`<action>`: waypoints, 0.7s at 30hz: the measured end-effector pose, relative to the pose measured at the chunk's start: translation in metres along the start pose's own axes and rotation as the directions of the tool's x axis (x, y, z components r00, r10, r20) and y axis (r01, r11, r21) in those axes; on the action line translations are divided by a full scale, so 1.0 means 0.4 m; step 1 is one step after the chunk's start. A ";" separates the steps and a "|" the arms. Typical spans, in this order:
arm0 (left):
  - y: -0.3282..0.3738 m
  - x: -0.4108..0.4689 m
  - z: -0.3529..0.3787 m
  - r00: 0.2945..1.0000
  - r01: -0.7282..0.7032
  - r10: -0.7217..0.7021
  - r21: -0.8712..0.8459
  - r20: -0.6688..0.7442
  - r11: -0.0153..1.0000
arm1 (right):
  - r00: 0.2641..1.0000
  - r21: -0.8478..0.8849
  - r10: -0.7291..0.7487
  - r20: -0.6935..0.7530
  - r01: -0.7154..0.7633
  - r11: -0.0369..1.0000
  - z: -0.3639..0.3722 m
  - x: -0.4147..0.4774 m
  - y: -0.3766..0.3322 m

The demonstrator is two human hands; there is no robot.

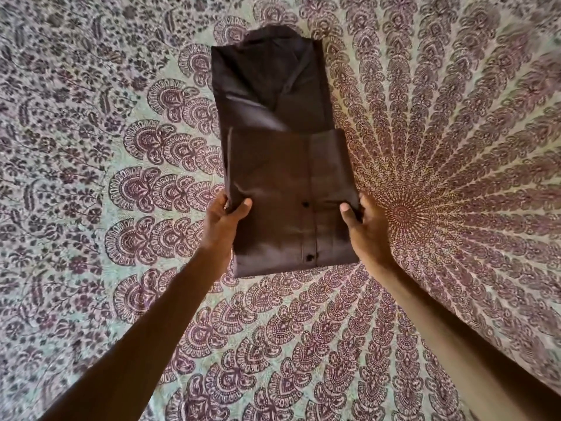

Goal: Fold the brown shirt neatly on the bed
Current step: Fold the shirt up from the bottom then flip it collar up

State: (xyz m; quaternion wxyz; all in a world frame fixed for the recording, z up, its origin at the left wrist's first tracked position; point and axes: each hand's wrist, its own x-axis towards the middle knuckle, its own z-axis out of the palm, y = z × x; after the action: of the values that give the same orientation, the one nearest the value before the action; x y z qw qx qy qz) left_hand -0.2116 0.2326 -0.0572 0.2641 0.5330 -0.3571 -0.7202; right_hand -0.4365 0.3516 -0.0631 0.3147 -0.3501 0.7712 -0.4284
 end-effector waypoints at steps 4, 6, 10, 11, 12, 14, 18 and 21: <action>-0.023 0.026 -0.014 0.984 0.153 -0.097 0.434 -0.150 0.888 | 0.990 -0.166 0.137 0.044 -0.128 0.978 0.008 0.013 0.037; -0.025 0.026 -0.018 0.981 0.168 -0.084 0.552 -0.175 0.817 | 0.982 -0.119 0.178 0.056 -0.170 0.978 0.002 0.008 0.039; -0.046 -0.018 -0.023 0.972 0.219 -0.148 0.480 -0.181 0.850 | 0.984 -0.199 0.172 0.054 -0.159 0.967 -0.007 -0.026 0.059; -0.057 -0.033 -0.023 0.973 0.211 -0.136 0.497 -0.184 0.842 | 0.990 -0.250 0.140 0.033 -0.127 0.960 -0.007 -0.038 0.069; -0.066 -0.051 -0.022 0.976 0.194 -0.106 0.544 -0.190 0.816 | 0.994 -0.292 0.108 0.008 -0.101 0.951 -0.007 -0.049 0.079; -0.087 -0.085 -0.021 0.977 0.158 -0.018 0.657 -0.214 0.737 | 0.997 -0.357 0.061 -0.036 -0.070 0.931 0.000 -0.067 0.086; -0.111 -0.124 -0.014 0.955 0.148 0.097 0.738 -0.279 0.659 | 0.997 -0.517 0.039 -0.064 -0.067 0.853 0.021 -0.080 0.074; -0.092 -0.118 0.007 0.937 0.193 0.105 0.745 -0.332 0.639 | 0.993 -0.633 0.089 -0.083 -0.122 0.765 0.026 -0.072 0.060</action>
State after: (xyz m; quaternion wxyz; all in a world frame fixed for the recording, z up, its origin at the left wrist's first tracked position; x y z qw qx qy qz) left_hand -0.2005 0.2913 -0.0585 0.0534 0.7205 -0.5631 -0.4011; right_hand -0.4188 0.3799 -0.0835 0.1827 -0.3818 0.8963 -0.1320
